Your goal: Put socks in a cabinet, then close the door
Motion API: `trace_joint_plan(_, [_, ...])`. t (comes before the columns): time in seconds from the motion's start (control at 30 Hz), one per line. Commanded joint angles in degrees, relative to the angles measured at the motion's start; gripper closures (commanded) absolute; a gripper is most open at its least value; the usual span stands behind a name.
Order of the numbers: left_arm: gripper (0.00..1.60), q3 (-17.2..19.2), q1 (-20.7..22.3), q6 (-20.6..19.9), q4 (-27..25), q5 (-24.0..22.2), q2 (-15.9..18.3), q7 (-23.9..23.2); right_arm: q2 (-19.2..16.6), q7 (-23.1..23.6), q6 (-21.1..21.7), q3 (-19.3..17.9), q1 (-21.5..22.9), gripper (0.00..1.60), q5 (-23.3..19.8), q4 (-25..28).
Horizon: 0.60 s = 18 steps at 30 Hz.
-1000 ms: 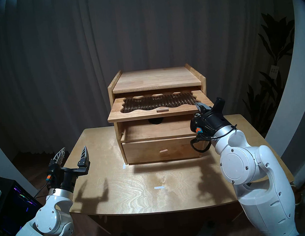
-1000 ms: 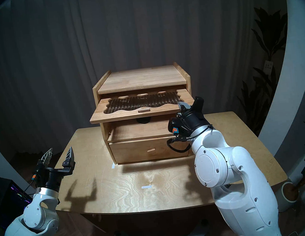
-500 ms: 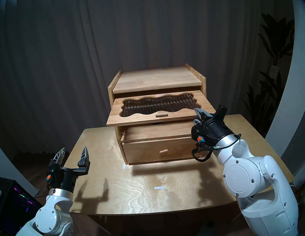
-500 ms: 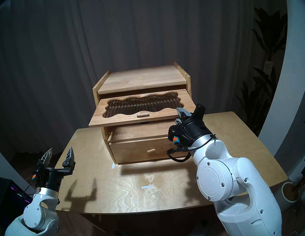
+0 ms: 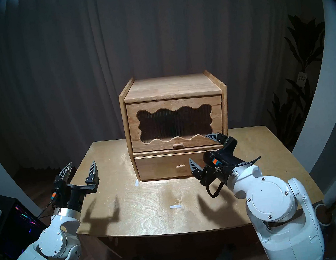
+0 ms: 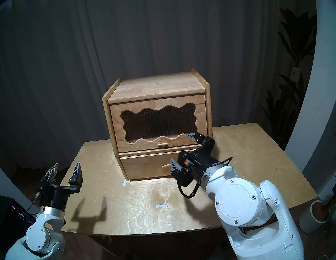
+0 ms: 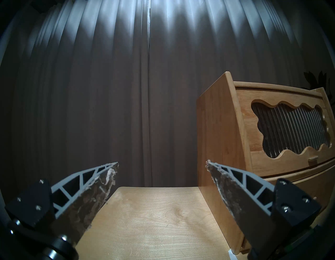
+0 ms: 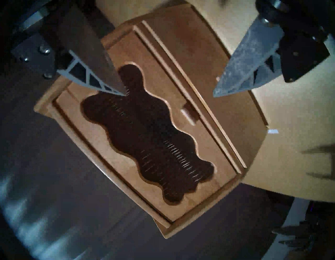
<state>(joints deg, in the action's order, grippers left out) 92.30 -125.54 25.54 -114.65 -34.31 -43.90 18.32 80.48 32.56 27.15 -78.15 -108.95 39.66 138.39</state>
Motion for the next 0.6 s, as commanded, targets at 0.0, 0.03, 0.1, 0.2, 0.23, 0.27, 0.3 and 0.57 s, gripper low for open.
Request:
trace_joint_plan(0.0, [0.00,0.29,0.42,0.25,-0.58,0.00,0.02,0.02,6.71,-0.34,1.26,-6.44,2.21,0.00,-9.39,1.61])
trace_joint_plan(0.03, [0.00,0.29,0.42,0.25,-0.57,0.00,0.02,0.01,7.62,-0.47,1.59,-7.94,2.41,0.00,-10.61,1.61])
trace_joint_plan(0.1, [0.00,0.26,0.41,0.23,-0.52,0.01,0.03,0.00,8.43,-1.13,2.37,-10.70,2.60,0.00,-12.35,1.61])
trace_joint_plan(0.2, [0.00,0.23,0.40,0.20,-0.45,0.02,0.05,-0.03,9.78,-2.56,3.60,-14.10,2.64,0.00,-15.00,1.61])
trace_joint_plan(0.23, [0.00,0.23,0.40,0.20,-0.44,0.02,0.05,-0.04,10.04,-3.26,3.85,-14.26,2.81,0.00,-15.36,1.61])
trace_joint_plan(0.27, [0.00,0.21,0.39,0.19,-0.41,0.02,0.06,-0.05,10.52,-3.89,4.15,-15.16,3.01,0.00,-15.94,1.61])
trace_joint_plan(0.3, [0.00,0.20,0.39,0.18,-0.39,0.03,0.06,-0.06,10.66,-4.21,4.25,-15.94,3.16,0.00,-16.27,1.61])
trace_joint_plan(0.57, [0.00,0.16,0.42,0.18,-0.30,0.04,0.07,-0.13,13.54,-9.36,5.70,-24.67,6.28,0.00,-20.88,-0.42])
